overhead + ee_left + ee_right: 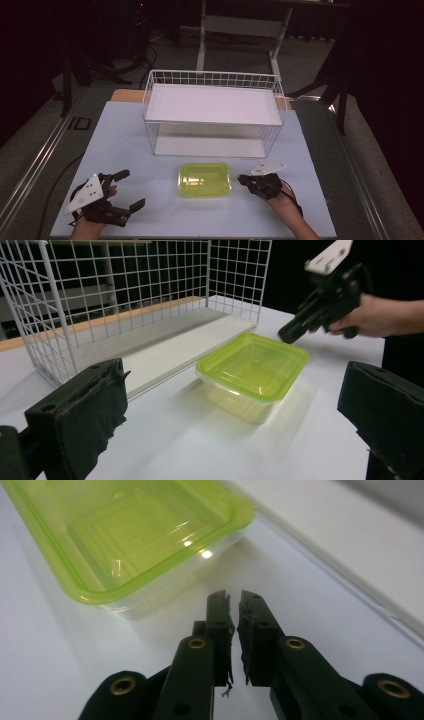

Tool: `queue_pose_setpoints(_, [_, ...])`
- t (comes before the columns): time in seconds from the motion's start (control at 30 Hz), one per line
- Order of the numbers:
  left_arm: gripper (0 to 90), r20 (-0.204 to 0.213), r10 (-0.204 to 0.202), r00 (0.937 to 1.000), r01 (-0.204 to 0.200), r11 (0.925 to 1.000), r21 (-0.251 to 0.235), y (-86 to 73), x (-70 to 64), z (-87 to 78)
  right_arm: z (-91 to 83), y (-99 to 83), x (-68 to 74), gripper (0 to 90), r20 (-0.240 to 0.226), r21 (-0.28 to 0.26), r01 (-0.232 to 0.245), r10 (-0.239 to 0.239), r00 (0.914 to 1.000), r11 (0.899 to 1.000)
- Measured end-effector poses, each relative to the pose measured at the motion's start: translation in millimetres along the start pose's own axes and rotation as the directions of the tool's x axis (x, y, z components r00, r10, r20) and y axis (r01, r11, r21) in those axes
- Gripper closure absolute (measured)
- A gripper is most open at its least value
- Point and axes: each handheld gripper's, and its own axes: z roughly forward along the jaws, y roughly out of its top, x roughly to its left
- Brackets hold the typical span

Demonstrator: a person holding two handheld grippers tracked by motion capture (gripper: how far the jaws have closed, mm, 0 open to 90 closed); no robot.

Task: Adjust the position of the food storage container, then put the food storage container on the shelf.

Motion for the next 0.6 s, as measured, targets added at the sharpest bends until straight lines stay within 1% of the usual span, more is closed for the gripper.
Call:
queue_pose_setpoints(0.03, [0.4,0.008,-0.002,1.0000,0.002,1.0000,0.004,0.4,-0.6,1.5,-5.2,0.1,0.0,77.2,0.002,-0.012,-0.010,0.010,0.9999,1.000])
queue_pose_setpoints(0.07, [0.4,0.008,-0.002,1.0000,0.002,1.0000,0.004,0.4,-0.6,1.5,-5.2,0.1,0.0,77.2,0.002,-0.012,-0.010,0.010,0.9999,1.000])
queue_pose_setpoints(0.1, [0.4,0.014,-0.002,0.9999,0.002,0.9999,0.012,0.8,-0.7,2.4,-18.2,1.1,3.8,59.2,0.055,-0.028,-0.001,0.003,0.9985,1.000])
queue_pose_setpoints(0.13, [0.4,0.014,0.000,0.9999,0.000,0.9997,0.024,1.3,-0.8,3.6,-18.2,1.1,3.8,59.2,0.055,-0.028,-0.001,0.003,0.9985,1.000])
queue_pose_setpoints(0.17, [0.4,0.017,0.001,0.9999,-0.001,0.9992,0.039,2.2,-0.9,5.0,-21.6,1.5,5.3,53.4,0.058,-0.049,-0.002,0.005,0.9983,0.999])
queue_pose_setpoints(0.2, [0.4,0.028,-0.003,0.9996,0.002,0.9991,0.043,2.9,-1.1,6.4,-25.1,2.3,6.9,50.6,0.056,-0.060,-0.016,0.019,0.9982,0.998])
queue_pose_setpoints(0.27, [0.4,0.039,0.003,0.9992,-0.006,0.9983,0.057,5.0,-2.7,8.9,-31.1,4.7,10.3,36.2,0.023,-0.099,-0.047,0.050,0.9985,0.994])
queue_pose_setpoints(0.3, [0.4,0.051,0.004,0.9987,-0.007,0.9982,0.059,6.6,-4.0,10.0,-33.9,6.3,12.1,27.6,0.014,-0.115,-0.057,0.059,0.9982,0.992])
queue_pose_setpoints(0.33, [0.4,0.066,0.007,0.9978,-0.011,0.9980,0.063,8.6,-5.4,11.2,-36.5,7.8,14.2,21.0,-0.006,-0.129,-0.056,0.056,0.9984,0.990])
queue_pose_setpoints(0.37, [0.4,0.074,0.008,0.9972,-0.013,0.9976,0.069,11.0,-7.2,12.4,-41.8,12.2,18.8,17.7,-0.013,-0.158,-0.051,0.050,0.9987,0.986])
queue_pose_setpoints(0.4, [0.4,0.082,0.003,0.9966,-0.009,0.9976,0.069,13.3,-8.8,13.4,-41.8,12.2,18.8,17.7,-0.013,-0.158,-0.051,0.050,0.9987,0.986])
queue_pose_setpoints(0.43, [0.4,0.095,-0.003,0.9955,-0.004,0.9975,0.071,15.8,-9.9,14.6,-44.8,14.5,21.7,17.2,0.002,-0.181,-0.048,0.049,0.9988,0.982])
queue_pose_setpoints(0.47, [0.4,0.103,-0.010,0.9946,0.002,0.9970,0.077,18.4,-11.2,15.8,-47.5,17.5,24.7,15.5,0.009,-0.192,-0.036,0.038,0.9992,0.981])
queue_pose_setpoints(0.5, [0.4,0.108,-0.008,0.9941,-0.001,0.9967,0.082,21.1,-12.5,16.5,-50.3,20.4,27.7,15.4,0.009,-0.206,-0.019,0.022,0.9997,0.978])
queue_pose_setpoints(0.53, [0.4,0.113,-0.003,0.9936,-0.007,0.9966,0.082,23.7,-13.5,17.3,-53.2,23.6,29.1,15.9,-0.003,-0.221,-0.021,0.021,0.9998,0.975])
queue_pose_setpoints(0.57, [0.4,0.109,0.000,0.9941,-0.009,0.9965,0.083,26.3,-14.2,18.0,-55.6,26.3,30.6,16.3,-0.007,-0.241,-0.027,0.026,0.9996,0.970])
queue_pose_setpoints(0.6, [0.4,0.104,-0.004,0.9946,-0.005,0.9962,0.087,28.8,-14.5,18.9,-57.7,29.4,32.6,16.4,0.004,-0.256,-0.022,0.024,0.9997,0.966])
